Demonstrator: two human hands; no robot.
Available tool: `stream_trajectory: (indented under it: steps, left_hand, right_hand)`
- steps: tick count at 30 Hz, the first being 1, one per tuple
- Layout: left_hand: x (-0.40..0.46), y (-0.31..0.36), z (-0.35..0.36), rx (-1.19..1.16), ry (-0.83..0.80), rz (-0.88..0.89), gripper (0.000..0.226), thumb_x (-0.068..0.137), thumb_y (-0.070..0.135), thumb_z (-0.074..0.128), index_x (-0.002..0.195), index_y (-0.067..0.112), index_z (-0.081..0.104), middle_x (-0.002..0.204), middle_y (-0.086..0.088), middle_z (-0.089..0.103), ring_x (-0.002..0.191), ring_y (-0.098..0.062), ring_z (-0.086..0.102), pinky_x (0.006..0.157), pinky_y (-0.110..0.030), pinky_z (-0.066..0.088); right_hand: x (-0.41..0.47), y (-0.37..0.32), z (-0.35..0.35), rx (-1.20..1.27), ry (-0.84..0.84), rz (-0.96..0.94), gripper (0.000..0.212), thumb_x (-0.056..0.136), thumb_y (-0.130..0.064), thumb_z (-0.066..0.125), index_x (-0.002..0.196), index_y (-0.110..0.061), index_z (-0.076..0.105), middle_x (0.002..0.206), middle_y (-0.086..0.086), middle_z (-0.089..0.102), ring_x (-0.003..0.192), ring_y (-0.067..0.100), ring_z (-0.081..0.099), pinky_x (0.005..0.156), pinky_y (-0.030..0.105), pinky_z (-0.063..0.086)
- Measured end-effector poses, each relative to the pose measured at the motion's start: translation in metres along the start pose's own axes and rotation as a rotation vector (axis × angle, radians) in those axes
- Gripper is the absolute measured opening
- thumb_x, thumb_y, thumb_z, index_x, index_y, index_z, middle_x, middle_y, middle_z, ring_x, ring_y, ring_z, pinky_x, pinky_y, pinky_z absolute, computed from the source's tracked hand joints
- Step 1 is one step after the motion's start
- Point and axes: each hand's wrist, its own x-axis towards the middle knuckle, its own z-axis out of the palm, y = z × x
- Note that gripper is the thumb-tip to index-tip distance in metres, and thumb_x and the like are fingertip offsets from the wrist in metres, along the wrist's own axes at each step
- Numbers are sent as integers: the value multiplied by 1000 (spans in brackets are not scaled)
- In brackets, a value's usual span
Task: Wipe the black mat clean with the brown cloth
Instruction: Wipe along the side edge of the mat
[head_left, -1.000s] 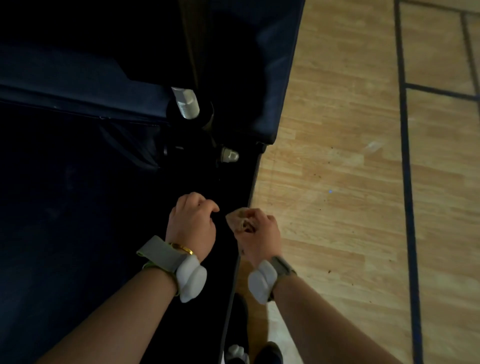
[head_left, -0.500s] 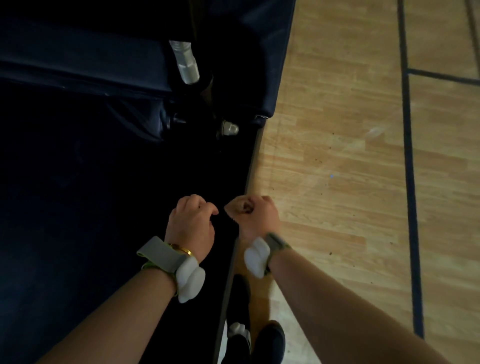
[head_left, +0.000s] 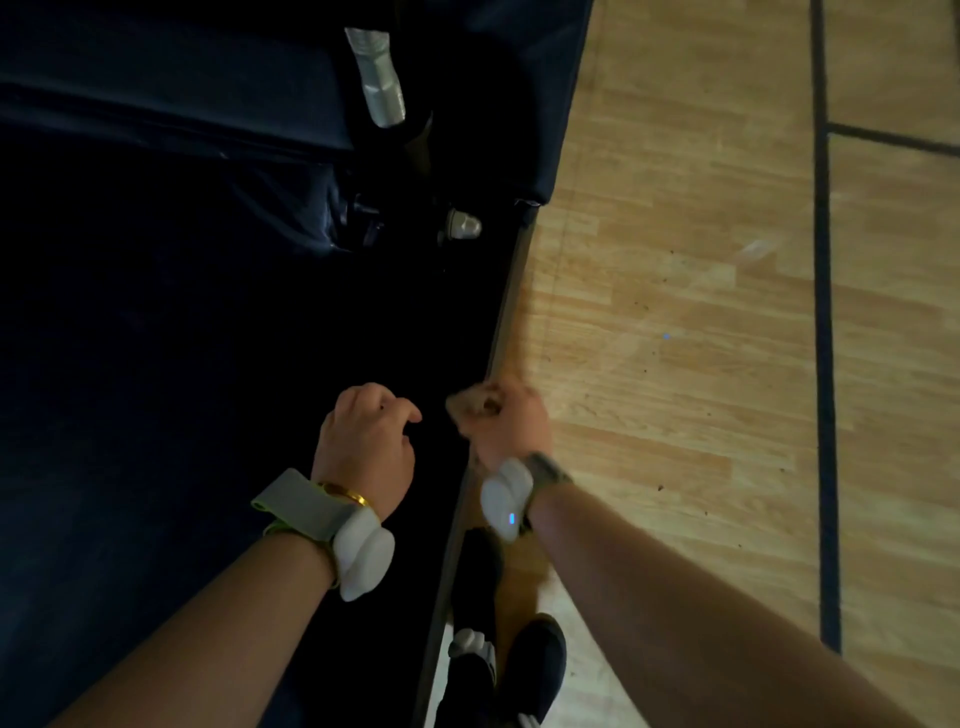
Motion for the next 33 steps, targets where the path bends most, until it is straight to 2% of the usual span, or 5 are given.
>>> stream_trajectory:
  steps: [5, 13, 22, 28, 33]
  left_hand:
    - [-18, -7, -10, -48, -11, -5, 25, 84, 6, 62, 108, 10, 66, 111, -12, 54, 113, -32, 44, 93, -44, 39]
    - [-44, -14, -22, -68, -114, -79, 28, 90, 12, 54, 116, 15, 61, 120, -6, 48, 121, -25, 36, 99, -38, 34]
    - [-56, -26, -19, -80, -69, -22, 26, 85, 7, 61, 110, 11, 66, 113, -9, 52, 115, -29, 42, 94, -42, 37]
    - [-76, -23, -6, -28, -64, -20, 25, 84, 8, 60, 108, 15, 67, 111, -6, 54, 115, -28, 45, 94, -41, 39]
    - [-97, -29, 4, 6, -80, 27, 26, 81, 6, 64, 106, 13, 68, 106, -9, 56, 109, -31, 48, 90, -44, 43]
  right_hand:
    - [47, -7, -17, 196, -81, 8, 24, 88, -9, 59, 109, -21, 56, 114, 14, 58, 98, 33, 58, 84, 41, 52]
    - [-44, 31, 3, 122, -224, -38, 15, 84, -40, 68, 97, -37, 61, 103, 3, 60, 85, 26, 62, 72, 37, 55]
    - [13, 6, -7, 235, -118, 38, 22, 91, -12, 57, 107, -28, 55, 112, 14, 59, 94, 35, 62, 82, 50, 55]
    - [-85, 27, 16, 11, -133, -69, 20, 88, -31, 65, 104, -29, 54, 95, -7, 45, 73, 16, 51, 57, 22, 42]
    - [-46, 14, 3, 170, -11, 17, 24, 90, -19, 62, 112, -21, 53, 105, 5, 60, 89, 29, 63, 77, 42, 56]
